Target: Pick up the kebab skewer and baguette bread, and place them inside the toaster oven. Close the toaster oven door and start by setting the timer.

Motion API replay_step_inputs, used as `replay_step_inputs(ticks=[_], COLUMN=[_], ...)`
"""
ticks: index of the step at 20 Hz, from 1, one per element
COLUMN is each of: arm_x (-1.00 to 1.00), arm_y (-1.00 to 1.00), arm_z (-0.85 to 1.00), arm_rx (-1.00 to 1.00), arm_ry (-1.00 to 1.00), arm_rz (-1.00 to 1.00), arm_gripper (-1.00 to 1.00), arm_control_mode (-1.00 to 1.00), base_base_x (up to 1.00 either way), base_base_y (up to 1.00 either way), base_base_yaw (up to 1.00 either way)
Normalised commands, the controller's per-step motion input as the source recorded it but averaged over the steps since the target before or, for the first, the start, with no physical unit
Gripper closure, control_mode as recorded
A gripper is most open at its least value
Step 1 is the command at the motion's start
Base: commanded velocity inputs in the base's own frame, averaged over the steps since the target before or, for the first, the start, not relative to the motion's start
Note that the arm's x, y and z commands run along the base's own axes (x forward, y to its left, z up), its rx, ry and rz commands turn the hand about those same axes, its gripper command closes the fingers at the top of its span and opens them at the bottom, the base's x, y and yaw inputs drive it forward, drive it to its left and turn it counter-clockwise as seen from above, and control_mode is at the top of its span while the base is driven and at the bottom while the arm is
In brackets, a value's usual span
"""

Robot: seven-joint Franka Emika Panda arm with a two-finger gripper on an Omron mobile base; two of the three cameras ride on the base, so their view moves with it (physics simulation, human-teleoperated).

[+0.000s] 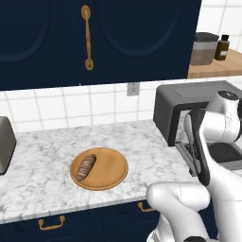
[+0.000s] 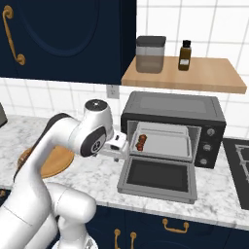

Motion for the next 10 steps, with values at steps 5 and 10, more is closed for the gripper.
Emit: replay_step_inputs(ticks=[5,10], arm_x=[-0.37,-0.02], arm_y=[1.0,1.0], arm_z=[0.04,0.05], arm_rx=[0.0,0.0], arm_ry=[-0.02,0.0], arm_rz=[-0.25,-0.13], arm_gripper=[-1.0,-1.0], arm_control_mode=[-1.0,-1.0], base_base_x=[0.0,0.0], base_base_y=[0.0,0.0], base_base_yaw=[0.0,0.0])
